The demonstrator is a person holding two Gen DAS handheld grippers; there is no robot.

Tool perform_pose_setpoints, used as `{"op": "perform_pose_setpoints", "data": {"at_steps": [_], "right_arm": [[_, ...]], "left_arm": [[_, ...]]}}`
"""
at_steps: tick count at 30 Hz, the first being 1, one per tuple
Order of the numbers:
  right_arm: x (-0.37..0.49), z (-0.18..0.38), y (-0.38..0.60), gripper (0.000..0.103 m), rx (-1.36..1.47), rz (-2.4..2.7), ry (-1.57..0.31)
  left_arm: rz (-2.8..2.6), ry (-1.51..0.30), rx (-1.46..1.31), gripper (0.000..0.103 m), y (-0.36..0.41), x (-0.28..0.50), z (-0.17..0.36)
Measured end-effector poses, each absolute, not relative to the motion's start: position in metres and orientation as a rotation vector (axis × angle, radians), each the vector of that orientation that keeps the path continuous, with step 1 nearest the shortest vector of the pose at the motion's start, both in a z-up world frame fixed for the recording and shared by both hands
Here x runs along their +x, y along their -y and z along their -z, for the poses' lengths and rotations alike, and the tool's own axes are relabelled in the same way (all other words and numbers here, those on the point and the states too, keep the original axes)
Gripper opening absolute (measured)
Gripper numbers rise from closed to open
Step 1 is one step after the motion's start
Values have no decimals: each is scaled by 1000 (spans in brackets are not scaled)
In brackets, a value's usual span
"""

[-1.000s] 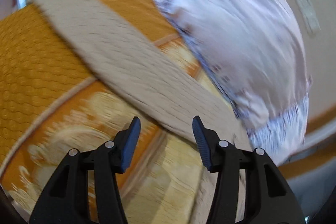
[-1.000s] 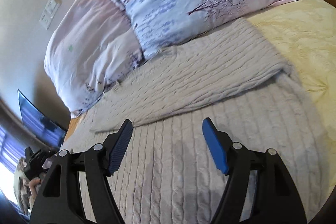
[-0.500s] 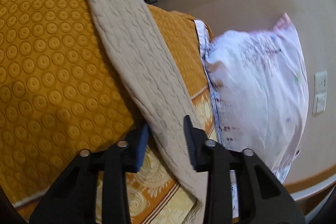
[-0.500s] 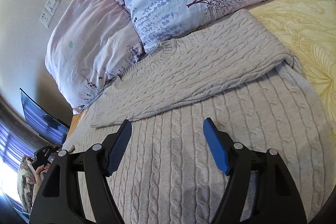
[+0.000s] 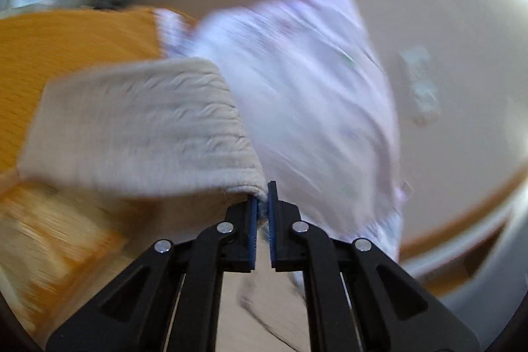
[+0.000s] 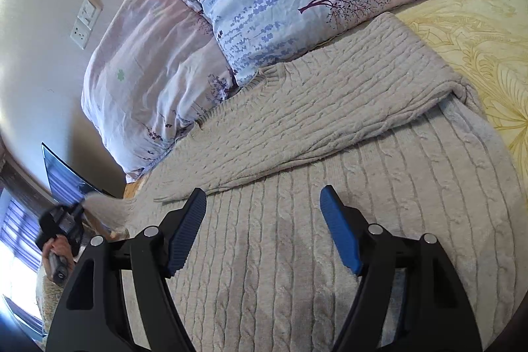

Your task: Fold small clothes

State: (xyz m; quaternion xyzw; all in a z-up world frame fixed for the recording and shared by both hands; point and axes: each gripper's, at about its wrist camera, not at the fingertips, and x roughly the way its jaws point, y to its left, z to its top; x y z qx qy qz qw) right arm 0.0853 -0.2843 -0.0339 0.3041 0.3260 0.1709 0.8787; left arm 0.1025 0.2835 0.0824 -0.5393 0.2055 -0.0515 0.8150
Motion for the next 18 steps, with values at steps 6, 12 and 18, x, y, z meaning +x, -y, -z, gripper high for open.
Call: {"op": "perform_pose_setpoints", "data": {"at_steps": [6,12,18], "right_arm": [[83,34,290,73,668,-366,-659],[84,34,294,73,687,-371,-691],[82,7,285,73,518,-384,-746]], "left_arm": [[360,-535,-1039,5,-163,146,-91],[386,-779,-912,5,-56,176,-37],[428,-881,-810,33,-31,160,-18]]}}
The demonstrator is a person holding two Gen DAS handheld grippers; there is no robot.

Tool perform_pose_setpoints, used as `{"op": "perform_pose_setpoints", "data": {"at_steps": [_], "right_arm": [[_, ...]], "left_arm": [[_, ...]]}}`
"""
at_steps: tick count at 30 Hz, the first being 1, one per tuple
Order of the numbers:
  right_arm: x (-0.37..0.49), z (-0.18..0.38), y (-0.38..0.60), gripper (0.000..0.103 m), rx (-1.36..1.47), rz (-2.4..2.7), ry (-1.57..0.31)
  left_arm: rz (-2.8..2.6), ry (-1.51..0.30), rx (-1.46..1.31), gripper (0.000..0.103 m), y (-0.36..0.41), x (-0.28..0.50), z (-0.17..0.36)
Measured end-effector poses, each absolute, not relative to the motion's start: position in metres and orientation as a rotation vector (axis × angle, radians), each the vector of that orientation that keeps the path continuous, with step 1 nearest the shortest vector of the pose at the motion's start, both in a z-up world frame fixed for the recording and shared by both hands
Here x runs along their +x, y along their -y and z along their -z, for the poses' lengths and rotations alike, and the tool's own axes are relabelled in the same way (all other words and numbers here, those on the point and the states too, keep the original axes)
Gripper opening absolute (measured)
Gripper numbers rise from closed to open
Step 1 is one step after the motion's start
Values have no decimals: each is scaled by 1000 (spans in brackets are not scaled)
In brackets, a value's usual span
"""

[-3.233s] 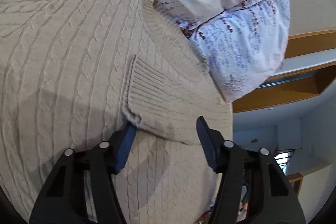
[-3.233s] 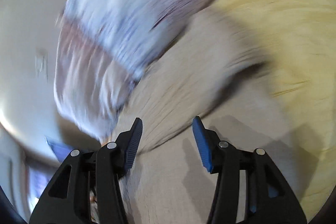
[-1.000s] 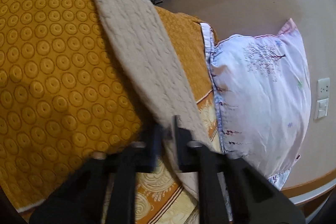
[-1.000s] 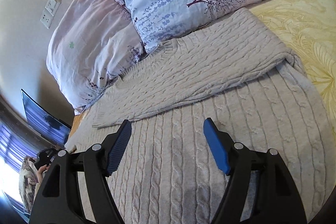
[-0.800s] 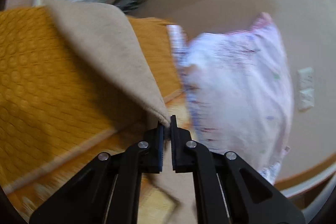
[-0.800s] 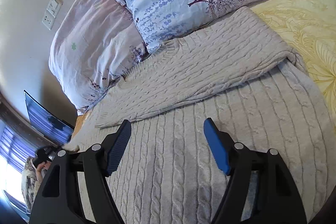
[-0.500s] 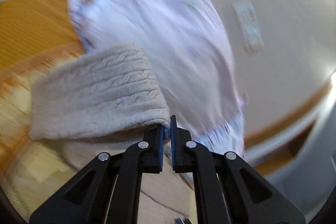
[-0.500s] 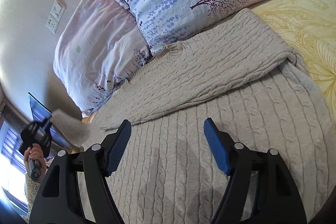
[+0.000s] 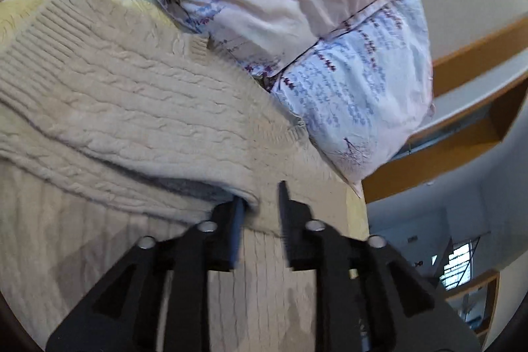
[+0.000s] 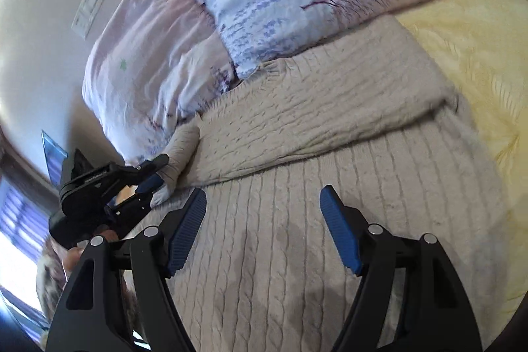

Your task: Fold small clothes

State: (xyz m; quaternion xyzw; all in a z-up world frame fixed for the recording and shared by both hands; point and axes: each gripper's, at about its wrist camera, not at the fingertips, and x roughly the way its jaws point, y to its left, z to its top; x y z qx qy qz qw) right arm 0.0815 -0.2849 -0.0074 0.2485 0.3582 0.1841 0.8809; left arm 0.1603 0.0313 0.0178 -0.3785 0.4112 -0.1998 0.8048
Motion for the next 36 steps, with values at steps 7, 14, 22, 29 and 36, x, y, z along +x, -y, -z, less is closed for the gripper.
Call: {"op": "perform_pose_setpoints", "data": {"at_steps": [7,14,22,29,36], "right_arm": [[98,-51,214,71,129,-525,-656],[132,-47,83,45,-165,-746,-644],[146,-8,-2,38,-381,-779,-701],[158,5,4,6,-349,-702,-690],[161,-40,97,5,57,-558,-590]], "left_arm": [[337,-771,-828,42,-116,120,-31],[179,-810,-904,36,-163,123,-5],[177,-819,-981,34,-178,124,13],[180,-812,-979,33,-179,122,13],[172,-809,-961,34,-177,123,11]]}}
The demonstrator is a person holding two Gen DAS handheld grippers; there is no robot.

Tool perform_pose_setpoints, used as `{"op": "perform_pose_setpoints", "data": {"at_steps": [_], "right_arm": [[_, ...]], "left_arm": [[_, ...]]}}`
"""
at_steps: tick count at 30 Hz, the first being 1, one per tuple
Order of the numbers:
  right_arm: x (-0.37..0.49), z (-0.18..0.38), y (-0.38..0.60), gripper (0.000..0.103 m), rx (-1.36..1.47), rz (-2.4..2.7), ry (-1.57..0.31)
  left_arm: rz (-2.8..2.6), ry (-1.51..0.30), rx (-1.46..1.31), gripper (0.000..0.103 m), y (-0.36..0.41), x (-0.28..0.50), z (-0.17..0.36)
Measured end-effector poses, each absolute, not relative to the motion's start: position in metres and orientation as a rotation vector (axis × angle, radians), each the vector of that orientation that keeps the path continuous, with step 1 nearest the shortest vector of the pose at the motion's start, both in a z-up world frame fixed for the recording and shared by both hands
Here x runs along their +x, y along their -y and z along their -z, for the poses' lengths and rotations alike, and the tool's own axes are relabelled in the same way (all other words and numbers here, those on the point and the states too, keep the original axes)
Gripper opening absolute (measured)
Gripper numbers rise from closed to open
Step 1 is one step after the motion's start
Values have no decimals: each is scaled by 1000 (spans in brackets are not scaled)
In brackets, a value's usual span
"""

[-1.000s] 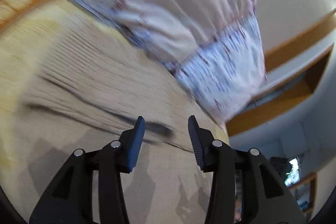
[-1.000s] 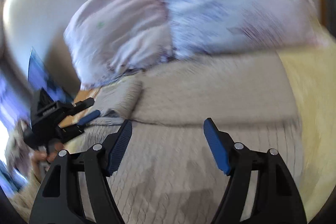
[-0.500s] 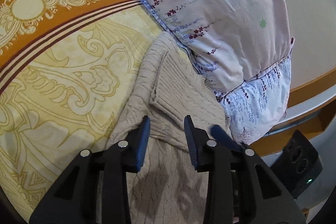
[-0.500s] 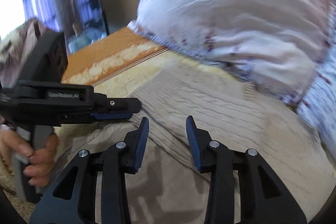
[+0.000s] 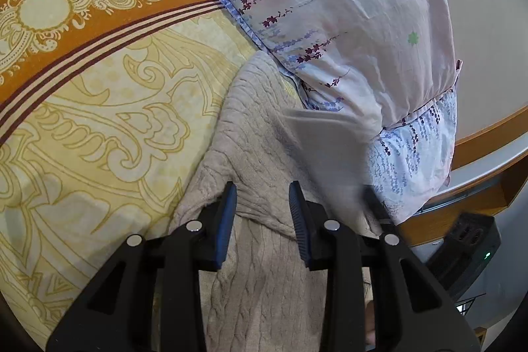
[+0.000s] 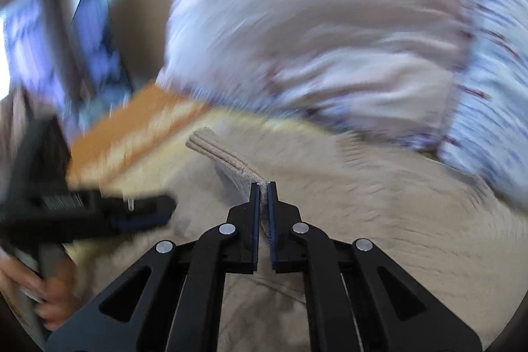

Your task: Fold small clothes

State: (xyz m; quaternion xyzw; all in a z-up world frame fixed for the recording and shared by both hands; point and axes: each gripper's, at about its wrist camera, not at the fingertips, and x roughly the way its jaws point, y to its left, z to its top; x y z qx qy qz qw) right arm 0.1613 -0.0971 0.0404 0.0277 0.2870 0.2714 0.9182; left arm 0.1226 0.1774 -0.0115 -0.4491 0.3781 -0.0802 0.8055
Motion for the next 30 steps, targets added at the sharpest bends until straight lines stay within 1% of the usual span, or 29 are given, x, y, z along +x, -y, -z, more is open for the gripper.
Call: {"op": "perform_pose_setpoints", "data": {"at_steps": [3,5,8,10,11,12,17,19,20,21,23,25,26,30], "right_arm": [[152,-47,176,5,300,-418,-549],[144,-37,222,5,413,-312,-568],[135,-4,281,6,509,-174,-716],[134,6,314,19,637,-154,-766],[133,8,327,38,699,-155,-762],[132,8,334,48,733,-157,-751],[152,12,347,48,798,-165,-788],[159,19,343,45,798,-161,-814],[163,22,339,39,789,-163,-827],[161,24,338,35,785,-170,-833],[165,28,332,34,764,-165,-845],[170,31,326,23,734,-164,-852],[171,30,324,12,731,-180,-850],[151,4,324,10,688,-191,-720]], "left_arm": [[175,-811,-957,34,-178,123,11],[179,-812,-953,37,-177,124,11],[195,-812,-940,43,-176,125,9],[203,-811,-928,47,-174,126,7],[205,-810,-925,49,-173,125,6],[206,-809,-922,50,-172,125,6],[208,-808,-922,51,-171,125,5],[208,-809,-920,52,-171,124,5],[207,-808,-918,52,-171,124,5],[208,-807,-917,52,-171,124,5],[209,-808,-916,53,-170,124,5],[211,-809,-918,54,-170,125,5],[213,-814,-916,55,-169,125,4],[242,-822,-883,55,-169,118,-6]]}}
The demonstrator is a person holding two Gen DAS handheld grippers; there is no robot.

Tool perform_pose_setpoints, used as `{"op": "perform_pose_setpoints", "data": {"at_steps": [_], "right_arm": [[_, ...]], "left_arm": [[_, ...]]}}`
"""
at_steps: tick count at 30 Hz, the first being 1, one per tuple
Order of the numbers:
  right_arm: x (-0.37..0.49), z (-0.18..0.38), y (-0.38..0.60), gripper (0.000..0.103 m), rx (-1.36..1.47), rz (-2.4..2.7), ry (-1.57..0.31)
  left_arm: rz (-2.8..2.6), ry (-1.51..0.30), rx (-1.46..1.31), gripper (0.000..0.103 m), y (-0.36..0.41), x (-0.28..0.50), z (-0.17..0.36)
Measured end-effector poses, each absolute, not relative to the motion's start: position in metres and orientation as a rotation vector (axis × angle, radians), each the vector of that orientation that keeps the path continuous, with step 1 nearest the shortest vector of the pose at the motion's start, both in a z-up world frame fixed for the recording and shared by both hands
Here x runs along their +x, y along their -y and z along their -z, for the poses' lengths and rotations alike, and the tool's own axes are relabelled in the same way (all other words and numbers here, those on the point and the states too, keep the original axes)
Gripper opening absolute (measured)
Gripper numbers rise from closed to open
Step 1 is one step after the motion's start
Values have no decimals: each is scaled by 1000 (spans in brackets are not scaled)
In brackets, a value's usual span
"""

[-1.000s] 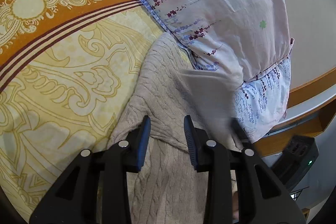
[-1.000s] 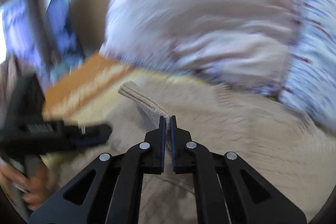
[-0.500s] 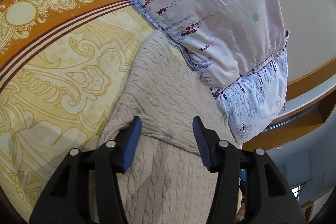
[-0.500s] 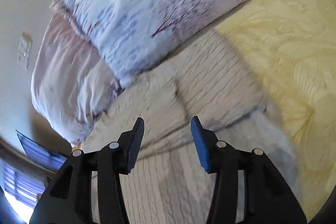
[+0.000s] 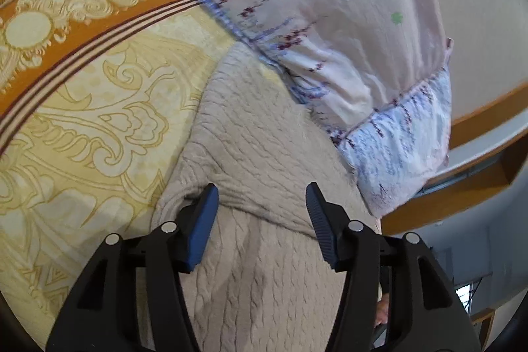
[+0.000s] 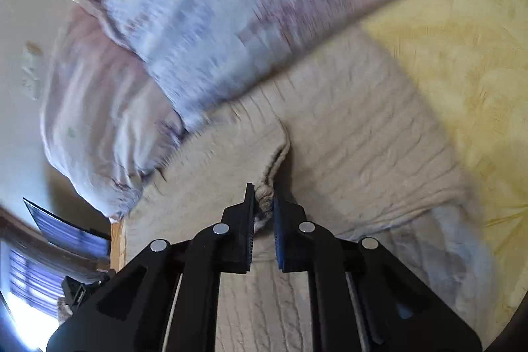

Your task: Fold small clothes

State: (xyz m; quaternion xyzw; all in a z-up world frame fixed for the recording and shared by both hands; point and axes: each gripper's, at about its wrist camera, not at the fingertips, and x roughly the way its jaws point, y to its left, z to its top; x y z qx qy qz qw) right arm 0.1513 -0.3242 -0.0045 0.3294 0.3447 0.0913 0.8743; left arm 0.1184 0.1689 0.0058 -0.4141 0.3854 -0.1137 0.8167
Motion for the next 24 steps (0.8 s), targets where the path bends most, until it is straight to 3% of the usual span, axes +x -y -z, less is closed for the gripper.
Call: {"op": "perform_pose_setpoints", "data": {"at_steps": [8,10,12,24], "right_arm": [[150,27,327,14,654,-123,-818],[139,19,333,26,651,-135,-795],[122,10,344,49,647,-147,-756],[37,40,410,49,695,-204,-850]], "left_arm": [[260,-789,-738,55,-183,75,-20],[274,-802,-716,55,-185,65,-18],[291,-815,-681,55,-186,55,-15],[391,-863,-633,55,-171,16,4]]}}
